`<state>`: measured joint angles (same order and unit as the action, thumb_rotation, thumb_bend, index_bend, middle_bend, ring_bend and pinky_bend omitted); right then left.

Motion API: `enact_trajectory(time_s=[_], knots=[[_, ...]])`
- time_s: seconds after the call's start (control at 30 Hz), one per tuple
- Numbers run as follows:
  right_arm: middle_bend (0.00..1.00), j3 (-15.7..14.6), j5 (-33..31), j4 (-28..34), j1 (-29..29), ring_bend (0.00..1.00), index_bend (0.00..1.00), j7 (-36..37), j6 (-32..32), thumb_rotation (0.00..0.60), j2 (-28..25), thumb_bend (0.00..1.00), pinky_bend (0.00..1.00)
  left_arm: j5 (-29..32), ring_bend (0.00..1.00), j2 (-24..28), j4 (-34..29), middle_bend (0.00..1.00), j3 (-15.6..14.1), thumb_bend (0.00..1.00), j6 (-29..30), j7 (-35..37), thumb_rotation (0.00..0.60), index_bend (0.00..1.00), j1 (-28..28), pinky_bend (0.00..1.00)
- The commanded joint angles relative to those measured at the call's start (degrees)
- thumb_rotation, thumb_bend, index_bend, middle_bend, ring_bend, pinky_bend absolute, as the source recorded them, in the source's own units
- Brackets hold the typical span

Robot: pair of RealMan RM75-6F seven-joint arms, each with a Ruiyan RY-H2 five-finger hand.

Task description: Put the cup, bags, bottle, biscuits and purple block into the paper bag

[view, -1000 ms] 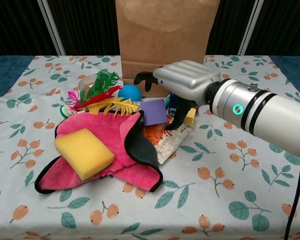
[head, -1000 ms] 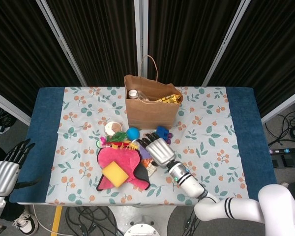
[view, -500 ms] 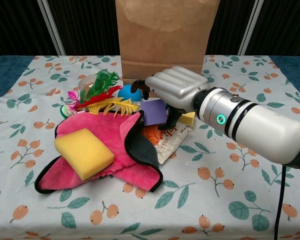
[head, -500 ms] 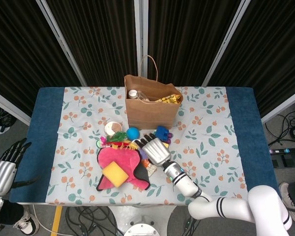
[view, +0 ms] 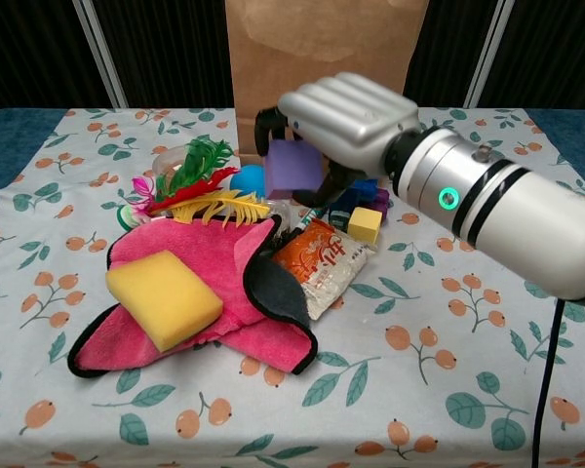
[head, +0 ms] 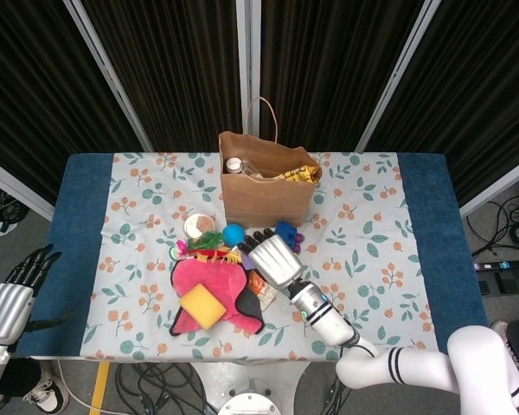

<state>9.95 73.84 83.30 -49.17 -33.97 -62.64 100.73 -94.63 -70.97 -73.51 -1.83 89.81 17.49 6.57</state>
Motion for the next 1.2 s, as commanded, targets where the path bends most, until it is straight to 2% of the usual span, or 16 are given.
enact_trajectory(time_s=[0.03, 0.17, 0.23, 0.33, 0.47, 0.57, 0.67, 0.77, 0.97, 1.2], knots=[[0.42, 6.0, 2.3, 11.3, -1.0, 0.33, 0.38, -3.8, -3.7, 0.6, -7.1, 0.24, 0.39, -0.5, 0.06, 0.0, -0.5, 0.07, -0.2, 0.0, -0.5, -0.9, 0.51, 0.09, 0.3, 0.19], [0.42, 14.4, 0.4, 21.5, -2.4, 0.34, 0.38, -7.6, -5.8, 0.6, -13.5, 0.24, 0.39, -1.0, 0.06, 0.0, -1.3, 0.07, -0.2, 0.0, -1.2, -3.1, 0.57, 0.09, 1.1, 0.19], [0.42, 17.8, -1.2, 24.3, -2.9, 0.34, 0.38, -8.8, -6.5, 0.6, -15.9, 0.24, 0.39, -1.3, 0.06, 0.1, -1.7, 0.07, -0.1, 0.0, -1.4, -3.8, 0.596, 0.09, 1.4, 0.19], [0.42, 23.3, -4.4, 26.8, -4.0, 0.34, 0.38, -10.2, -7.6, 0.6, -19.5, 0.24, 0.39, -1.6, 0.06, 0.2, -2.2, 0.07, 0.1, 0.0, -1.7, -4.9, 0.6, 0.09, 2.0, 0.19], [0.42, 27.3, -8.4, 25.7, -5.0, 0.34, 0.38, -10.2, -8.5, 0.6, -22.2, 0.24, 0.39, -1.6, 0.06, 0.3, -2.7, 0.07, 0.3, 0.0, -1.8, -5.9, 0.6, 0.09, 2.3, 0.19], [0.42, 27.7, -11.6, 22.4, -5.5, 0.34, 0.38, -10.3, -8.5, 0.6, -23.0, 0.24, 0.39, -1.6, 0.06, 0.3, -2.9, 0.07, 0.1, 0.0, -1.8, -6.4, 0.6, 0.09, 2.3, 0.19], [0.42, 26.2, -14.5, 18.8, -5.8, 0.34, 0.38, -10.1, -8.7, 0.6, -22.0, 0.24, 0.39, -1.5, 0.06, 0.2, -3.0, 0.07, 0.1, 0.0, -1.8, -6.6, 0.6, 0.09, 2.2, 0.19], [0.42, 23.5, -16.1, 13.0, -6.4, 0.34, 0.38, -9.4, -9.1, 0.6, -19.1, 0.24, 0.39, -1.7, 0.06, 0.2, -3.0, 0.07, -0.2, 0.0, -1.7, -7.2, 0.6, 0.09, 2.0, 0.19], [0.42, 21.3, -19.1, 4.5, -8.5, 0.34, 0.38, -6.0, -7.2, 0.6, -14.3, 0.24, 0.39, -1.1, 0.06, 0.6, -3.1, 0.07, -0.1, 0.0, -1.7, -7.3, 0.6, 0.09, 1.8, 0.19], [0.41, 20.6, -21.0, 1.1, -11.0, 0.34, 0.39, -4.5, -5.3, 0.6, -11.8, 0.24, 0.39, -0.7, 0.06, 0.5, -3.1, 0.07, 0.2, 0.0, -1.6, -7.0, 0.6, 0.09, 1.9, 0.19]])
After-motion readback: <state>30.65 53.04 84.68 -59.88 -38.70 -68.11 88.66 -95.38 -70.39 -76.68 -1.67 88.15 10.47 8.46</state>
